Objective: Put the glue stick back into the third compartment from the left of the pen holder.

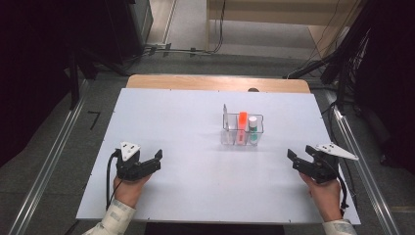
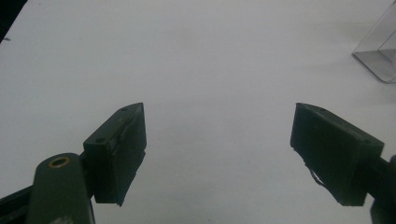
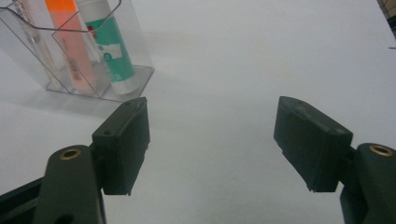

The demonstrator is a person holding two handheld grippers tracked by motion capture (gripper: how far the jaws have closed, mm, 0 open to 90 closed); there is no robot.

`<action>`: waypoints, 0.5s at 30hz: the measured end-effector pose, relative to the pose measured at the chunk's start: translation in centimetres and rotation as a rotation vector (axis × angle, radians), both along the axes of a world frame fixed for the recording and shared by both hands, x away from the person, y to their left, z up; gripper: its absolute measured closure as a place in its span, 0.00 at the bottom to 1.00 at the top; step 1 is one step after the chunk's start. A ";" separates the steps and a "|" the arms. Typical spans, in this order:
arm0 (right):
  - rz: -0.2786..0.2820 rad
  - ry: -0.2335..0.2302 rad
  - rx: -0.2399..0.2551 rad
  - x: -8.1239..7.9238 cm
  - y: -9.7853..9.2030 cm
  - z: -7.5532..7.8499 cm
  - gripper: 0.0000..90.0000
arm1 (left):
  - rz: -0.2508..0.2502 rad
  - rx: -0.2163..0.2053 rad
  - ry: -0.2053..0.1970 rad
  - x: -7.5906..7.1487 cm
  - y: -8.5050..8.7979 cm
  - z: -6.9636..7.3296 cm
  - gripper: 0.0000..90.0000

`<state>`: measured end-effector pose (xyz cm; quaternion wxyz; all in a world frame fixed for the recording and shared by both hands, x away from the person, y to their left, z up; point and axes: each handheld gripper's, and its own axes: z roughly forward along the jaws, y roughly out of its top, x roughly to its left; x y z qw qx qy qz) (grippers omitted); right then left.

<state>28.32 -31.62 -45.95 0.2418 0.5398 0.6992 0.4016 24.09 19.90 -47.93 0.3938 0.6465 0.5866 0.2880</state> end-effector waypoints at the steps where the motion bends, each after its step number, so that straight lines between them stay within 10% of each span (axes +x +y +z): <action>1: -0.004 -0.001 0.001 -0.1 -0.2 0.0 0.28 | 0.002 0.002 0.002 0.0 0.2 -0.1 0.21; 15: -0.064 0.029 -0.005 -1.4 -2.5 -1.0 0.28 | 0.047 0.016 0.039 -0.4 2.1 -0.8 0.20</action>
